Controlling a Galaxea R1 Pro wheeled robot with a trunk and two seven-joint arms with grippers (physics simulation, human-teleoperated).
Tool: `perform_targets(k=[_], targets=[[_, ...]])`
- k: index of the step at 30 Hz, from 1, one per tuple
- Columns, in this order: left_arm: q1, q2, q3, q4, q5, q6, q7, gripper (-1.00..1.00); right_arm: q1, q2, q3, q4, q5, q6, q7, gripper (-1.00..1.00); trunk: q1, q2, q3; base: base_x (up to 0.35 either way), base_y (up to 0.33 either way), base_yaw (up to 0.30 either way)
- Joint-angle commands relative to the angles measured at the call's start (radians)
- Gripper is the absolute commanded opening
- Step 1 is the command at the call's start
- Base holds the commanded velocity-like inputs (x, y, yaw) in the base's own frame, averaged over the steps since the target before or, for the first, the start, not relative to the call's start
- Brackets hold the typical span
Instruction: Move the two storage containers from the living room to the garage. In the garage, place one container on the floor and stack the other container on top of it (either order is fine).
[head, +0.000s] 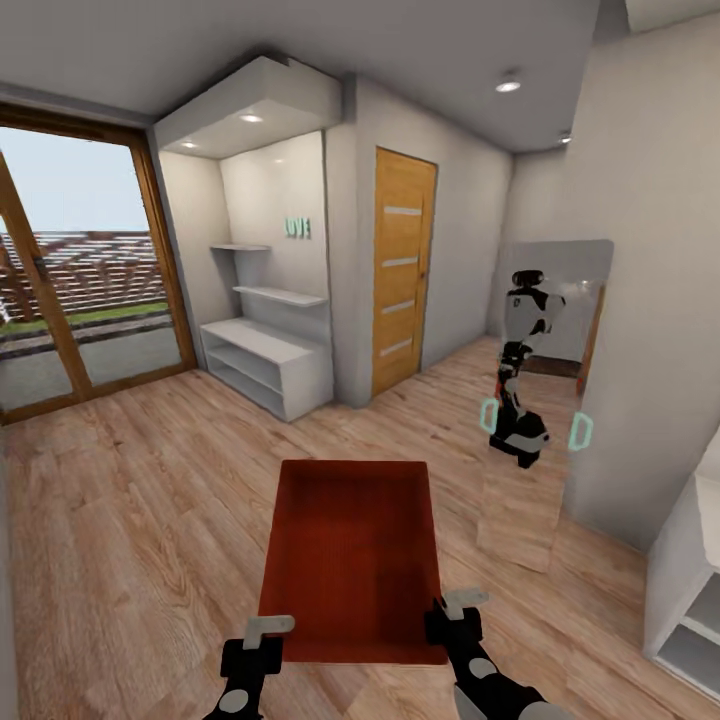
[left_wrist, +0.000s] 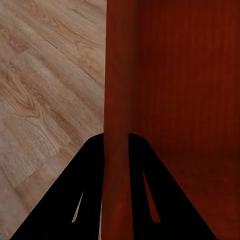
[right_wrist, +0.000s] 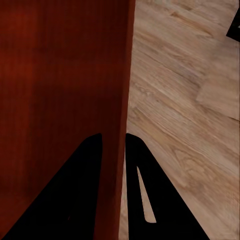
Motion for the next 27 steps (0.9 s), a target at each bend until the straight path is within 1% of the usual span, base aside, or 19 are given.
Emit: perform_targets(k=[1, 10, 27], targets=[[-0.002, 0.000, 0.013, -0.029, 0.016, -0.053, 0.010, -1.00, 0.000, -0.005, -0.039, 0.002, -0.024, -0.008, -0.040, -1.00, 0.001, -0.001, -0.001, 0.322, 0.000, 0.269], [-0.002, 0.000, 0.013, -0.029, 0.016, -0.053, 0.009, -1.00, 0.000, -0.005, -0.039, 0.002, -0.024, -0.008, -0.040, -1.00, 0.001, -0.001, -0.001, 0.322, 0.000, 0.246], [-0.002, 0.001, 0.013, -0.029, 0.016, -0.053, 0.009, -1.00, 0.000, -0.005, -0.039, 0.002, -0.024, -0.008, -0.041, -1.00, 0.001, -0.001, -0.001, 0.322, 0.000, 0.010]])
